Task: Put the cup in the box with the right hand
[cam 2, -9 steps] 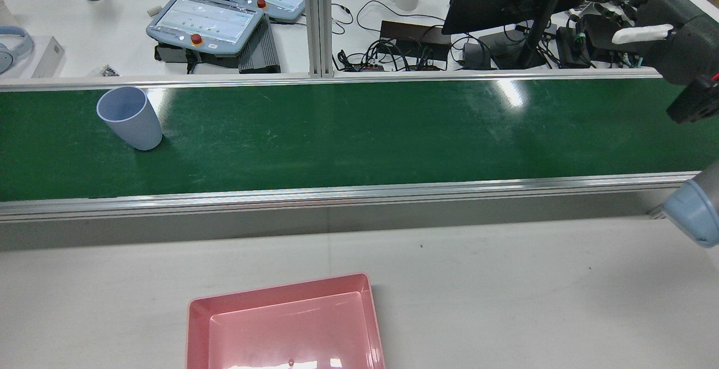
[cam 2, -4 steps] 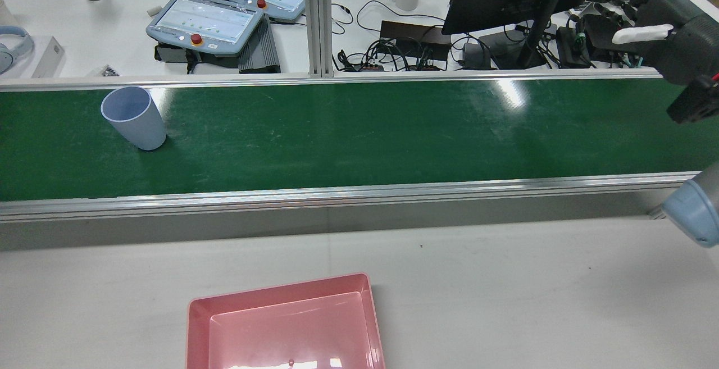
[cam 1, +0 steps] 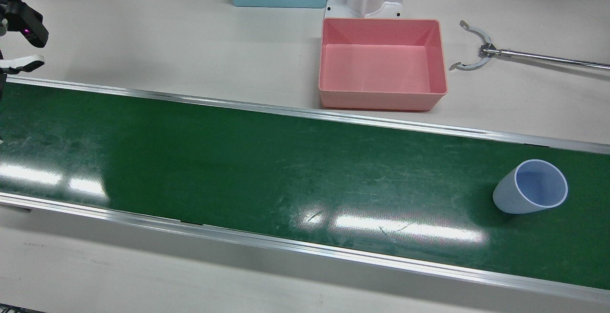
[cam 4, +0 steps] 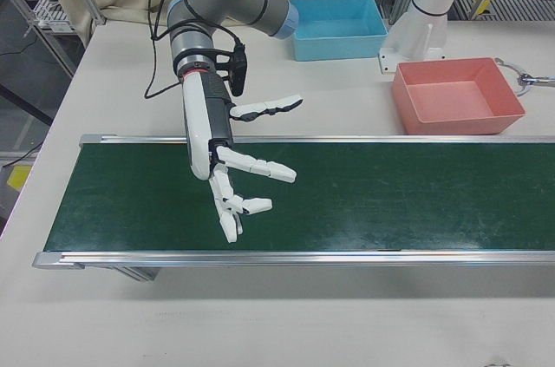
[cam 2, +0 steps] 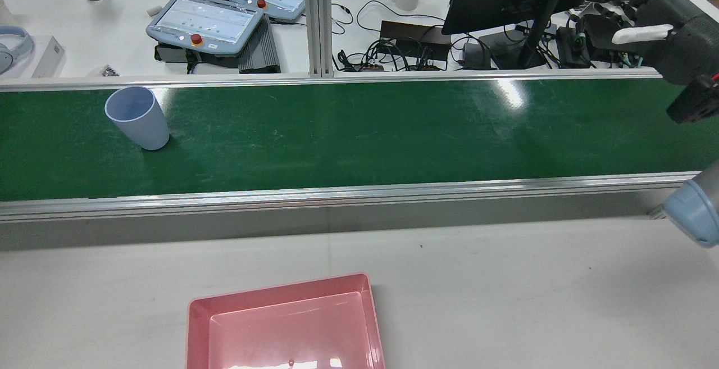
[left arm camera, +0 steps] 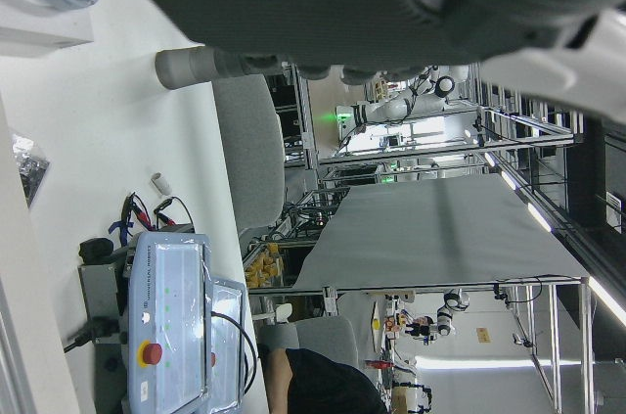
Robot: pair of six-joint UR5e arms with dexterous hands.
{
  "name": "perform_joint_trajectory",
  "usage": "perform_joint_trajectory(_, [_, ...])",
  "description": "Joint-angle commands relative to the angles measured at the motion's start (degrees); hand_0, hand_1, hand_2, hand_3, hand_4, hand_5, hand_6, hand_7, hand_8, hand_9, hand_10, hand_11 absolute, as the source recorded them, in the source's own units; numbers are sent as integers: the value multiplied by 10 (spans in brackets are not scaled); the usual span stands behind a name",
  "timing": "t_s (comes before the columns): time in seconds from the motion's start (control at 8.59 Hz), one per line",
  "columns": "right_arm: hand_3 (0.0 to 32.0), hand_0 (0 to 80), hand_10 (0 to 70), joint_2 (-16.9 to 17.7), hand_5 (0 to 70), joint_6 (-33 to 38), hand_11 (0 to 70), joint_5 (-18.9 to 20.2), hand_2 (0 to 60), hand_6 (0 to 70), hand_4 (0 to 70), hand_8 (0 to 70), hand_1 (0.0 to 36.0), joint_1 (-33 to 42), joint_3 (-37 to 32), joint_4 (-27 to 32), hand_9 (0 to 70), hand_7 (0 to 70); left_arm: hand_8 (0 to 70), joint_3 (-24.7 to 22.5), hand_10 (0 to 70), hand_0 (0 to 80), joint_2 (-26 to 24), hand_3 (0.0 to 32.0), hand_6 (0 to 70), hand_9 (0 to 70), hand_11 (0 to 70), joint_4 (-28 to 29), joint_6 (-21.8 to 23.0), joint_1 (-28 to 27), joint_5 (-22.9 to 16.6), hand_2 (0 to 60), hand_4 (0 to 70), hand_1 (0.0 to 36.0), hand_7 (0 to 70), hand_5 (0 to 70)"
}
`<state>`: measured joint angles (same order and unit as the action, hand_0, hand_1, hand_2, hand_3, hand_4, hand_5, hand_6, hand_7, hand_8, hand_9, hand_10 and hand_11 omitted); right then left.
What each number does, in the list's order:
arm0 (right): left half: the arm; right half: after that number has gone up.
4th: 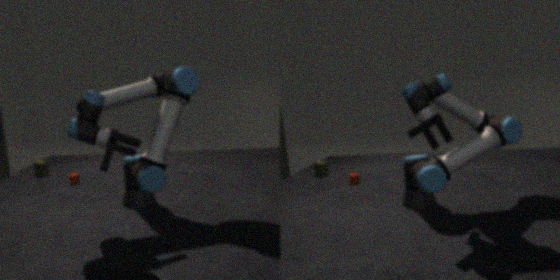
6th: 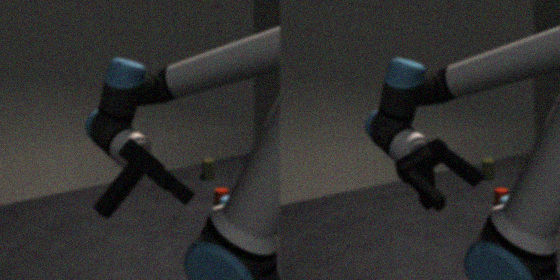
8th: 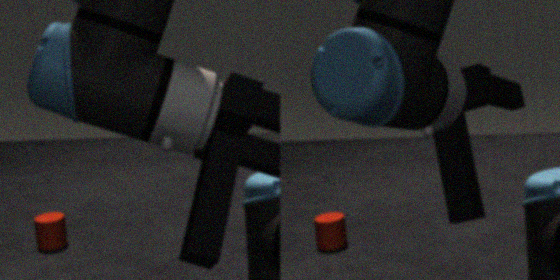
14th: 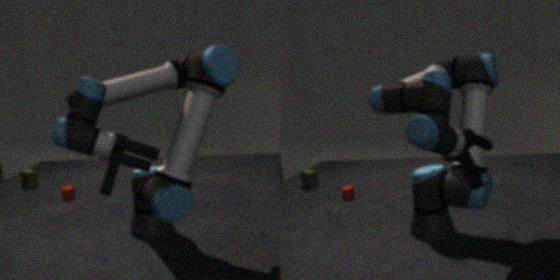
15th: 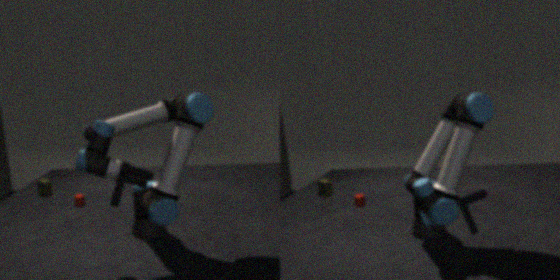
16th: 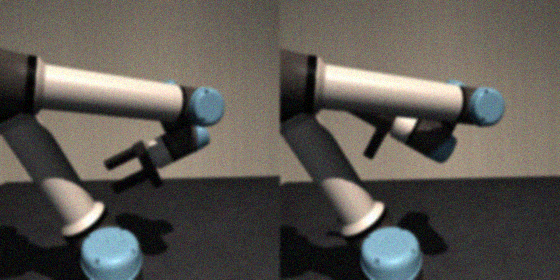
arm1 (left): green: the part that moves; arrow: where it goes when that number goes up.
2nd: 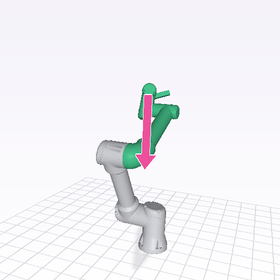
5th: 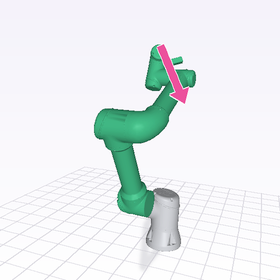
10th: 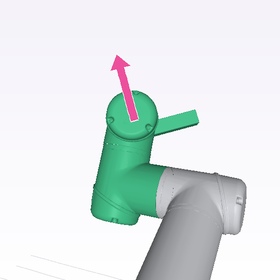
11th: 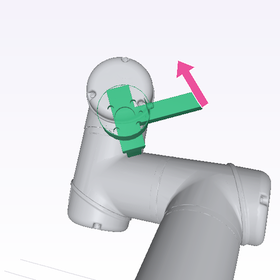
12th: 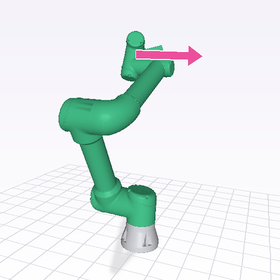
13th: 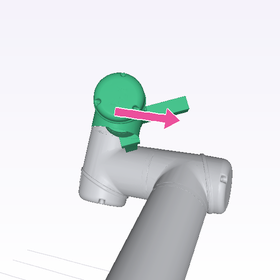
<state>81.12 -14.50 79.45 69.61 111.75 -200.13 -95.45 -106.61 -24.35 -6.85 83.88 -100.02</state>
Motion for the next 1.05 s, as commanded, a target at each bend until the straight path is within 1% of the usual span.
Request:
perform_joint_trajectory(0.0, [0, 565, 60, 1, 53, 0, 104, 0, 0, 95, 348, 9, 127, 0, 0, 0, 88, 437, 0, 0, 0, 0, 0, 0, 0, 0, 0, 0, 1, 0, 0, 0, 0, 0, 0, 0])
perform_joint_trajectory(0.93, [0, 565, 62, -2, 53, 0, 107, 0, 0, 98, 354, 11, 127, -2, -3, 0, 92, 447, 0, 0, 0, 0, 0, 0, 0, 0, 0, 0, 0, 1, 0, 0, 0, 0, 0, 0])
